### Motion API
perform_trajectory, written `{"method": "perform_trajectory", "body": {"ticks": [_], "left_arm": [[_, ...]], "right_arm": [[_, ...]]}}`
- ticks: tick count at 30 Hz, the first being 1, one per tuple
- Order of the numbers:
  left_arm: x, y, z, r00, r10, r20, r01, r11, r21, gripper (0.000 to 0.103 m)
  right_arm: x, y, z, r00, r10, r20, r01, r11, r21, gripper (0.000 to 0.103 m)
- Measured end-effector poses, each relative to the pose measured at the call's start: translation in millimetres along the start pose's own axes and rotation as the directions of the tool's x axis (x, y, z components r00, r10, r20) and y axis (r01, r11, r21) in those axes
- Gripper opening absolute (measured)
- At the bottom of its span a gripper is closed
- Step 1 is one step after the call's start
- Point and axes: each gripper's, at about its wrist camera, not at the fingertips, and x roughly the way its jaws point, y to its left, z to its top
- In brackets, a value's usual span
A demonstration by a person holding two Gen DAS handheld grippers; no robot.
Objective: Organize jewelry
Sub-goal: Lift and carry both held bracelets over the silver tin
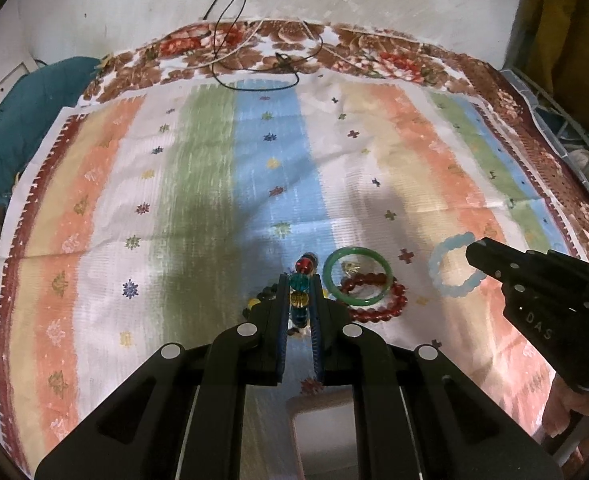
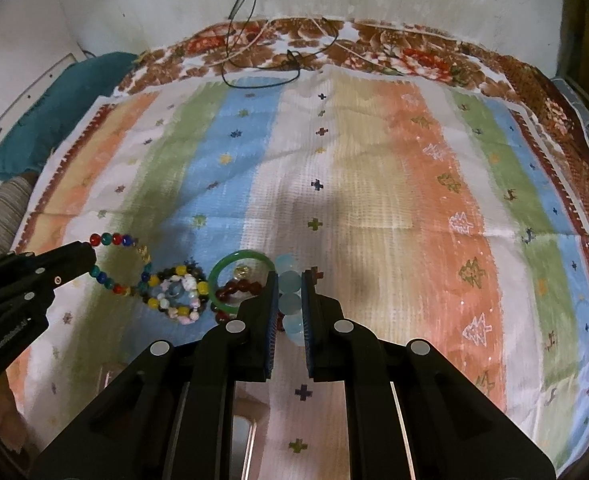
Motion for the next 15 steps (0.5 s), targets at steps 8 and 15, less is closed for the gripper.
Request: {"method": "perform_trajectory", "body": {"ticks": [8, 15], "left_arm": [[-22, -3, -11, 1.000, -0.008, 0.024, 0.008, 1.000, -0.001, 0.009], [-43, -8, -23, 0.999, -0.021, 0.049, 0.021, 1.000, 0.004, 0.009]], "right_arm": [[-30, 8, -9, 0.998, 0.024, 0.049, -0.023, 0.999, -0.025, 0.012], [-52, 14, -18, 0.995, 0.054, 0.087, -0.050, 0.998, -0.039, 0.012]]}}
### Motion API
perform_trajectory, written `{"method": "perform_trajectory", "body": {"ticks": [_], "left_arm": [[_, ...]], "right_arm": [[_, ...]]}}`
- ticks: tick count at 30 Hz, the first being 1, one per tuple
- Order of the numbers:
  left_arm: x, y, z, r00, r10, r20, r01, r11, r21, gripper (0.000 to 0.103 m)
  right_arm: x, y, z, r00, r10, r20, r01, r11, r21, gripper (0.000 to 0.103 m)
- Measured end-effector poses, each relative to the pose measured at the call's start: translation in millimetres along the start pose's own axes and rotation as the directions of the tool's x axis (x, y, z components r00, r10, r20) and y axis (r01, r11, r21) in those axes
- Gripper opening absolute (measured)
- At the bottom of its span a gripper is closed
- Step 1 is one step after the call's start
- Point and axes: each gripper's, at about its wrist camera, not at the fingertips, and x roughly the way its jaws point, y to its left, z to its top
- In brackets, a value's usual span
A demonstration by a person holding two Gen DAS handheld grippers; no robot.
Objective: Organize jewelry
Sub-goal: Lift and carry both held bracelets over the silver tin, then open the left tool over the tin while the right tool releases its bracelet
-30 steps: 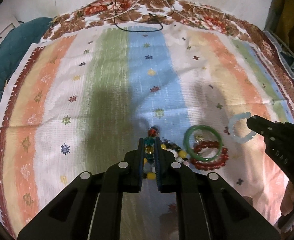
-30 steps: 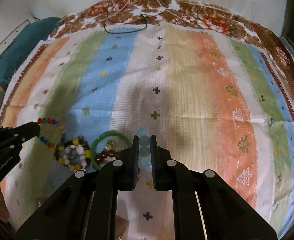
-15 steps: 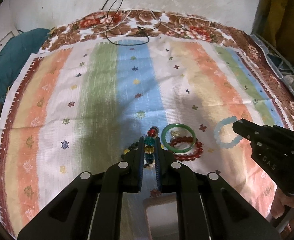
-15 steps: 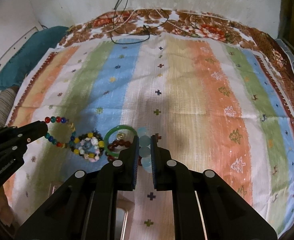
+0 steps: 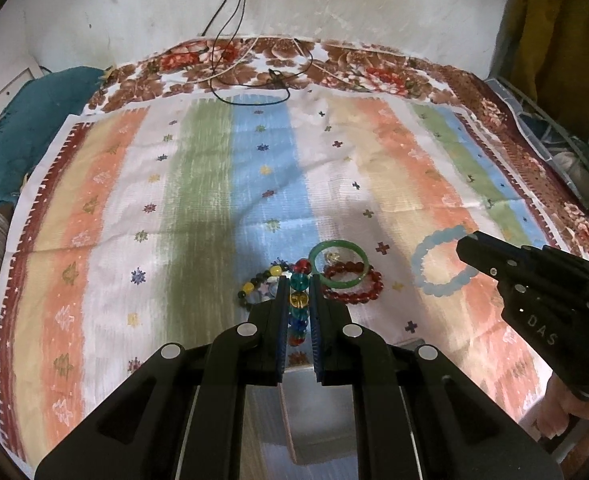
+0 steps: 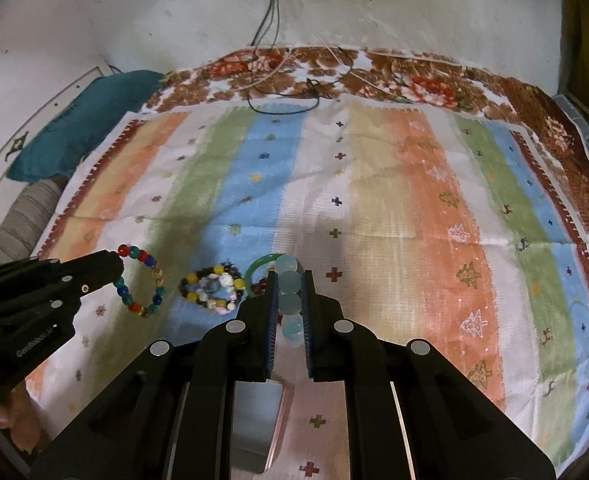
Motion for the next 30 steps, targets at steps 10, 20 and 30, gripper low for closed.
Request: {"method": "perform_trajectory", "body": {"ticks": [10, 20, 30], "left_arm": [[-27, -9, -17, 0.999, -0.030, 0.028, 0.029, 1.000, 0.010, 0.009], [-45, -17, -37, 0.998, -0.054, 0.035, 0.053, 0.999, 0.006, 0.009], [-54, -20, -53, 0.997, -0.064, 0.034, 0.064, 0.998, -0.003, 0.009]], "right_arm": [[-25, 7, -17, 0.999, 0.032, 0.021, -0.032, 0.999, -0.005, 0.012], [-49, 17, -34, 0.997, 0.073, 0.040, -0.072, 0.997, -0.009, 0.012], [-60, 25, -50, 0.994, 0.104, 0.034, -0.104, 0.995, -0.010, 0.012]]}}
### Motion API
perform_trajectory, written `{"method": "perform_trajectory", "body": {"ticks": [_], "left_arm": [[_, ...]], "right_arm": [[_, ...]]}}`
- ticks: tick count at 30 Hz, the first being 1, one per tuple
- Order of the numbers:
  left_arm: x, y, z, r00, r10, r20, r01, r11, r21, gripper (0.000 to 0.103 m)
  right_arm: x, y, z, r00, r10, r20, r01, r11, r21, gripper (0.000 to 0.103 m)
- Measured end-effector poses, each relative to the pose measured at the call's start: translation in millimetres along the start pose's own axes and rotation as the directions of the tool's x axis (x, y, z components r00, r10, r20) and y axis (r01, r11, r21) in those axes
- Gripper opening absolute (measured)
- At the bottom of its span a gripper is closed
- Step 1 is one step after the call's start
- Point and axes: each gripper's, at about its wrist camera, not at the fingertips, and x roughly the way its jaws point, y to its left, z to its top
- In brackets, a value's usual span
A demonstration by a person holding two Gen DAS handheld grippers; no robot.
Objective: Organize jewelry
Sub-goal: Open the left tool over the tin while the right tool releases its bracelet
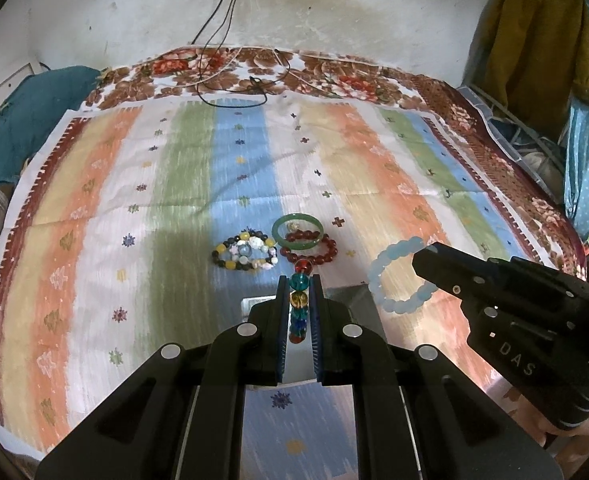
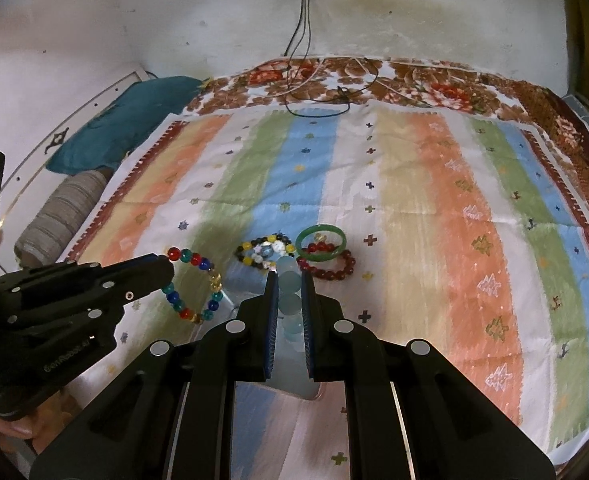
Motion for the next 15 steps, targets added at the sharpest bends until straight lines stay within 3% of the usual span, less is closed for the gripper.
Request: {"method": "perform_trajectory", "body": {"ticks": [5, 7, 11, 15], "left_arm": [[2, 2, -2, 1.000, 0.017, -0.012, -0.017, 1.000, -0.015, 0.011], [3, 6, -1, 0.999, 0.041, -0.007, -0.041, 0.999, -0.026, 0.026], [7, 18, 1, 0.994, 0.106, -0.013, -0.106, 0.993, -0.052, 0.033], [11, 31, 5, 0.995, 0.096, -0.030, -0.099, 0.990, -0.100, 0.050]], "right_arm": [[4, 0, -2, 1.000, 0.013, -0.028, -0.012, 1.000, 0.006, 0.017], [4, -4, -2, 1.000, -0.004, -0.019, 0.004, 1.000, 0.020, 0.047], [6, -15, 1, 0.999, -0.039, -0.017, 0.040, 0.998, 0.052, 0.049], [13, -24, 3, 0.998, -0.059, -0.033, 0.061, 0.995, 0.074, 0.053]]}}
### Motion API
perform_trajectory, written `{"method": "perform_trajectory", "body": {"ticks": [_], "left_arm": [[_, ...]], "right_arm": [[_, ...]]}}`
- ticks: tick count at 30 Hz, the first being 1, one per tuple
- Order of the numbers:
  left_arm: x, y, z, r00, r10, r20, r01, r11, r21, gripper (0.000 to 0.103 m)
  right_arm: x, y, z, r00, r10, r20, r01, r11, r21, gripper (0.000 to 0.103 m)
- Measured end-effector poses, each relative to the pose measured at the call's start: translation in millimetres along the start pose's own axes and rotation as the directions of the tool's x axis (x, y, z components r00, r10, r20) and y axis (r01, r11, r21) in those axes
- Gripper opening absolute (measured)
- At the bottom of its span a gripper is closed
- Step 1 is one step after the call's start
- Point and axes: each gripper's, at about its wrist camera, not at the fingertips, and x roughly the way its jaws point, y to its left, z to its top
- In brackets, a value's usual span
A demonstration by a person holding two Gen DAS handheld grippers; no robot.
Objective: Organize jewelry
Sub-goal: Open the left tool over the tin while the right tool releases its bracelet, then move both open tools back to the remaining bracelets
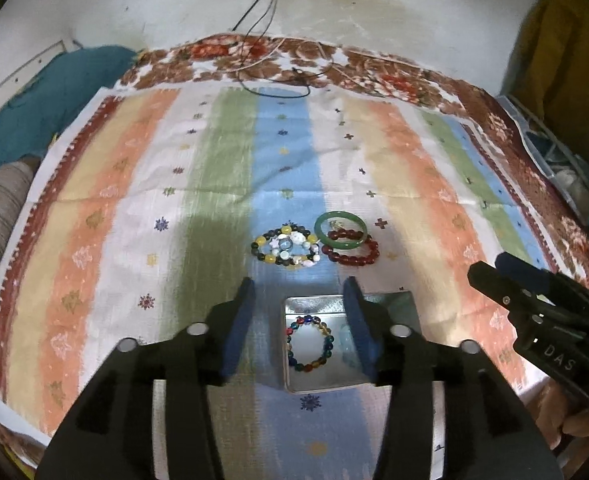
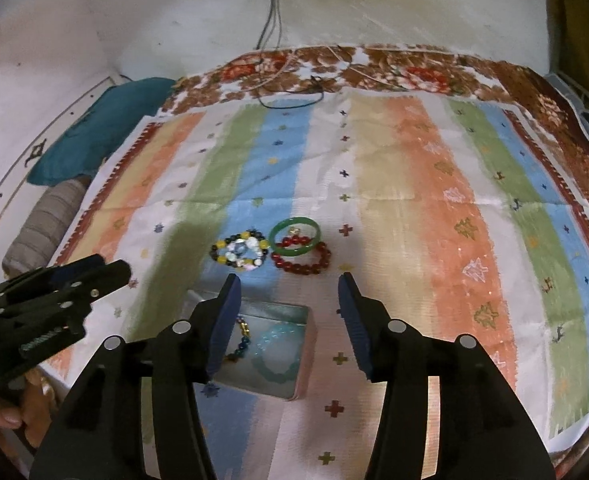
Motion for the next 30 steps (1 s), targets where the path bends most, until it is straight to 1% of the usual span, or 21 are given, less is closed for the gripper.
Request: {"method": "perform_trajectory", "body": {"ticks": [4, 7, 10, 13, 15, 18, 22, 25, 30], "left_arm": [[7, 7, 3, 1.000, 0.016, -0.010, -0.016, 1.000, -0.013, 0.061], [14, 11, 7, 0.999, 0.025, -0.026, -0.025, 1.000, -0.018, 0.066], [20, 14, 11, 0.999, 0.038, -0.031, -0.039, 0.999, -0.015, 0.070], [24, 14, 14, 0.999, 0.039, -0.032, -0.039, 0.999, -0.010, 0.076], [27, 15, 16, 0.999, 0.033, -0.032, -0.034, 0.999, -0.011, 0.078], [34, 17, 21, 0.999, 0.021, -0.037, -0.021, 1.000, -0.019, 0.081], [48, 23, 24, 0.997, 0.036, -0.063, -0.037, 0.999, -0.022, 0.083], [58, 27, 26, 0.996, 0.034, -0.085, -0.037, 0.999, -0.032, 0.083], [74, 31, 33, 0.993, 0.052, -0.102, -0.056, 0.998, -0.033, 0.084]], "right_arm": [[7, -4, 4, 1.000, -0.009, -0.010, 0.009, 1.000, 0.013, 0.059], [14, -5, 7, 1.000, -0.015, -0.021, 0.016, 1.000, 0.015, 0.062], [20, -5, 11, 0.999, -0.030, -0.029, 0.030, 0.999, 0.012, 0.067], [25, -5, 14, 0.998, -0.046, -0.033, 0.046, 0.999, 0.002, 0.068], [29, -5, 15, 0.997, -0.062, -0.041, 0.062, 0.998, -0.002, 0.069], [33, -7, 16, 0.997, -0.069, -0.047, 0.069, 0.998, -0.004, 0.075], [42, -9, 19, 0.993, -0.098, -0.062, 0.098, 0.995, -0.005, 0.080], [48, -11, 21, 0.992, -0.106, -0.068, 0.106, 0.994, -0.004, 0.081], [58, -17, 25, 0.990, -0.113, -0.083, 0.114, 0.994, 0.004, 0.082]]}}
